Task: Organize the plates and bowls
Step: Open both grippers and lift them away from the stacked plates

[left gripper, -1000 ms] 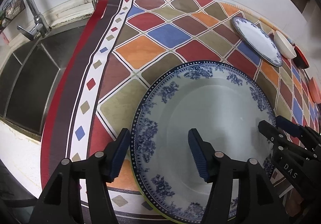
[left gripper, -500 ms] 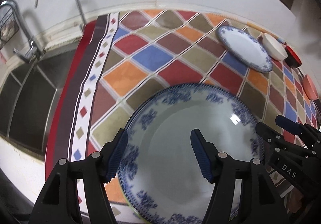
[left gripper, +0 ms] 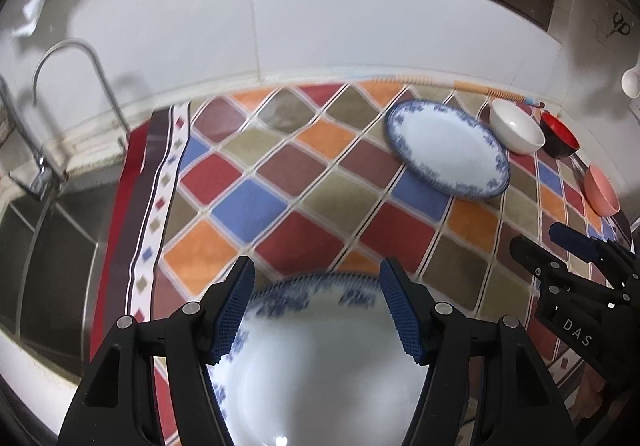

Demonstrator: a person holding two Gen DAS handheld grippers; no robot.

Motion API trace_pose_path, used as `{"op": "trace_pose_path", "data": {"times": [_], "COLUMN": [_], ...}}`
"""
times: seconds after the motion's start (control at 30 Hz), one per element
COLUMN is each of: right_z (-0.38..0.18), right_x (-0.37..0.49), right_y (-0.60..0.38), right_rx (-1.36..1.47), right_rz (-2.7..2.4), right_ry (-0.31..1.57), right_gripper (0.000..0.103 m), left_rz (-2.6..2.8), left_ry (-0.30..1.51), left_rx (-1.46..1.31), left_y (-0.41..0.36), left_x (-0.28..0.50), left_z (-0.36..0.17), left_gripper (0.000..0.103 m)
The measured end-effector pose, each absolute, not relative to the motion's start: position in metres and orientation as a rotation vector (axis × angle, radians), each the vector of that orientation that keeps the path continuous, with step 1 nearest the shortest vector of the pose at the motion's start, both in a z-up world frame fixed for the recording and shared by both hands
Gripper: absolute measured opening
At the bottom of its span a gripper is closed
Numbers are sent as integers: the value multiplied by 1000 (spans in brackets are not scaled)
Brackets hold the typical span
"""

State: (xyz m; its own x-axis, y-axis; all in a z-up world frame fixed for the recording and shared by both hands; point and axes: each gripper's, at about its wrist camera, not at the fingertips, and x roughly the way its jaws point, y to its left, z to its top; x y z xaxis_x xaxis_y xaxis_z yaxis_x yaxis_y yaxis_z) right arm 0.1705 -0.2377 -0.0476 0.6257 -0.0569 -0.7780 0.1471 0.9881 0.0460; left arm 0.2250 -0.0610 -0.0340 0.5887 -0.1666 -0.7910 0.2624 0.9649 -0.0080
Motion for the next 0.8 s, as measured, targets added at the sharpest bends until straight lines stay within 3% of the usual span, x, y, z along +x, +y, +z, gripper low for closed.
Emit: {"op": "trace_pose_path", "data": {"times": [0.8], "right_z": [-46], "right_x": [236], "right_y": [-334], "right_rx": [158], "right_rz": [-224], "right_ry": [815], "right_gripper": [59], "left_rz": [-320], "left_ry": [865], "left_rx": [198], "left_y": [-155], "left_x": [322], "left_z": [-20], "left_gripper": [64]}}
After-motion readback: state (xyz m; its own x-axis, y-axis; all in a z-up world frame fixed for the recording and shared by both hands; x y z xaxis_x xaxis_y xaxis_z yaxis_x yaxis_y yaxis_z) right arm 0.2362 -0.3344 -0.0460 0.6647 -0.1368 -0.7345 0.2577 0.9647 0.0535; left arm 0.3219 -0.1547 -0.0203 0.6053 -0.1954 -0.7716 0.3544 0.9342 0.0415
